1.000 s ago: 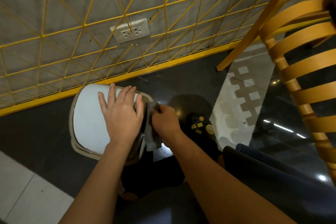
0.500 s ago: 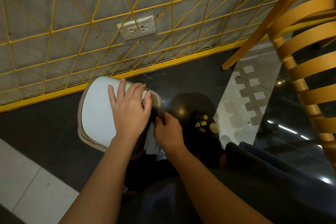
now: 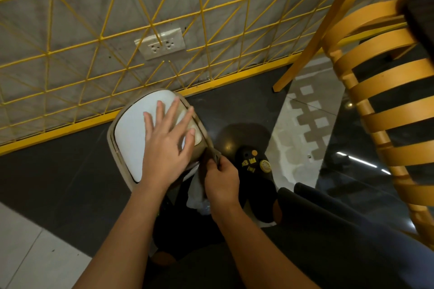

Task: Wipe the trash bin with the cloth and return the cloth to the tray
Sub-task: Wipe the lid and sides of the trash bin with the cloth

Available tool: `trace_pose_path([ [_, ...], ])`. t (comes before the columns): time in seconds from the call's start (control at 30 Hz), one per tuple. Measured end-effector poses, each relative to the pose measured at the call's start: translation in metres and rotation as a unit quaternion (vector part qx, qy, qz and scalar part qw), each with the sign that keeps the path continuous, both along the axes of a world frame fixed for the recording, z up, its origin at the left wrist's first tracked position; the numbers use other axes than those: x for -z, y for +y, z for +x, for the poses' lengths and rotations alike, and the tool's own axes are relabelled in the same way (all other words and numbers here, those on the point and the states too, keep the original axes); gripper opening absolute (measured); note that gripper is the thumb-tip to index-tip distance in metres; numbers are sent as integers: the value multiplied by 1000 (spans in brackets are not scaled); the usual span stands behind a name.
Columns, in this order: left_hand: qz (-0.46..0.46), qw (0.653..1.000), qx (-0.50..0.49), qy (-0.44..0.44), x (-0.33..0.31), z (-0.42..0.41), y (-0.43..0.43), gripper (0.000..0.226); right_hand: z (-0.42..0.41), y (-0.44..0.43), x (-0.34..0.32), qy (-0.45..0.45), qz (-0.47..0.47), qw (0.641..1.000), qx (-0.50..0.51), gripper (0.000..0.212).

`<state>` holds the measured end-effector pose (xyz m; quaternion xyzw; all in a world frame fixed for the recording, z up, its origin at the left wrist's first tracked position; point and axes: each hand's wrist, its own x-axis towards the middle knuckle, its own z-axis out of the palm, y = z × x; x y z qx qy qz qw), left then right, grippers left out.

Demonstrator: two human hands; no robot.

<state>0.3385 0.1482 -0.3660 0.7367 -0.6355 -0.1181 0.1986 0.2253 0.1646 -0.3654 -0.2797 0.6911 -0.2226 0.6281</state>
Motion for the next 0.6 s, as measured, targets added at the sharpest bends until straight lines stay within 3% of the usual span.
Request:
trace_pose_path([
  [0.1,28,995,-65,-74,4,-10,2,55,-2,-5,0,14,-15,1000,-21,22],
  [0.2,45,990,-59,-117,7,-12,0,58,-3,-16,-1,60,-45,994,-79,27],
  [0.33,48,988,-60,-131,10,-10,-3,56,-1,-36,-8,112,-80,976,-167,30],
  [0.6,44,987,-56,-142,11,-8,-4,55,-1,-81,-22,107,-105,933,-327,34],
])
